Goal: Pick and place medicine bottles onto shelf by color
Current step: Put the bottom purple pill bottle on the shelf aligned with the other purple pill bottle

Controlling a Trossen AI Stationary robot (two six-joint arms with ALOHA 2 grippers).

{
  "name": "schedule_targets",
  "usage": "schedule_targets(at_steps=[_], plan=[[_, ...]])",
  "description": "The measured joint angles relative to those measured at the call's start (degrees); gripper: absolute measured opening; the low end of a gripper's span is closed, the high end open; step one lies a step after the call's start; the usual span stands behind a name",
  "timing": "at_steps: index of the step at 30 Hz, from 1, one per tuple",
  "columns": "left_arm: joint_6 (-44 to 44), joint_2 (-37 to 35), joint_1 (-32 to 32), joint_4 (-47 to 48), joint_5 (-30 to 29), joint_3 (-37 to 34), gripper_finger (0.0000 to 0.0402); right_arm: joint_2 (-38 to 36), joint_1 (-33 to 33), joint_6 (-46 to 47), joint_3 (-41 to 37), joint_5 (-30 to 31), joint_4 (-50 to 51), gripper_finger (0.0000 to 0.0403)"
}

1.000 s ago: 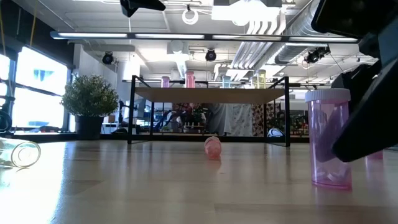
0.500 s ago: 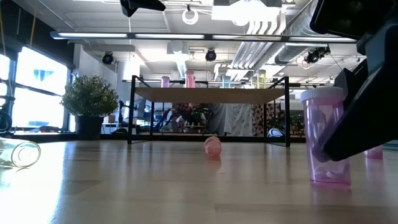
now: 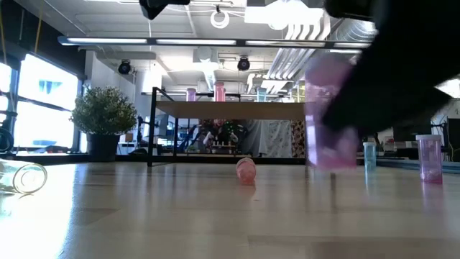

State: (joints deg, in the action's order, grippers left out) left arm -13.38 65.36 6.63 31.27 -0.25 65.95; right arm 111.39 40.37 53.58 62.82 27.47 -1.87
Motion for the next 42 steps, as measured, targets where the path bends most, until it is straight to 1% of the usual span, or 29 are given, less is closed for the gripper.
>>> schedule_targets(at_steps=[8,12,15,18,21,26,33,36,40,42], plan=[[0.10,0.00,0.00,3.75,9.32,0.00,0.0181,-0.02,-7.59,-6.42,5.86,-6.59,0.37,0.0083],[0.49,0.00,0.00,5.30,12.07,0.00,0.0181,-0.02,-12.46,-11.27,8.93,-11.31,1.28,0.0083],[0.50,0.00,-0.06,5.91,13.15,0.00,0.0181,-0.02,-16.12,-13.26,11.61,-15.64,3.02,0.0083],[0.52,0.00,-0.09,7.23,14.99,0.00,0.0181,-0.02,-19.04,-15.51,14.60,-18.65,4.58,0.0083],[1.02,0.00,-0.11,9.03,15.10,0.00,0.0181,-0.02,-21.13,-18.17,17.93,-19.78,7.00,0.0083],[4.74,0.00,-0.77,11.19,15.10,0.00,0.0181,-0.04,-23.53,-22.19,24.10,-20.05,13.80,0.0083],[9.42,0.00,-2.17,11.32,15.12,0.00,0.0181,-0.04,-26.50,-25.42,30.30,-20.26,21.75,0.0083],[9.54,0.00,-2.36,11.27,15.10,0.00,0.0181,-0.04,-27.89,-25.77,32.07,-22.06,23.75,0.0083],[9.01,0.69,-2.36,10.77,15.06,0.00,0.0181,-0.04,-29.61,-27.20,34.39,-26.10,23.98,0.0083],[8.27,1.22,-2.36,10.94,14.97,0.00,0.0181,-0.07,-30.26,-28.63,35.72,-26.82,23.91,0.0083]])
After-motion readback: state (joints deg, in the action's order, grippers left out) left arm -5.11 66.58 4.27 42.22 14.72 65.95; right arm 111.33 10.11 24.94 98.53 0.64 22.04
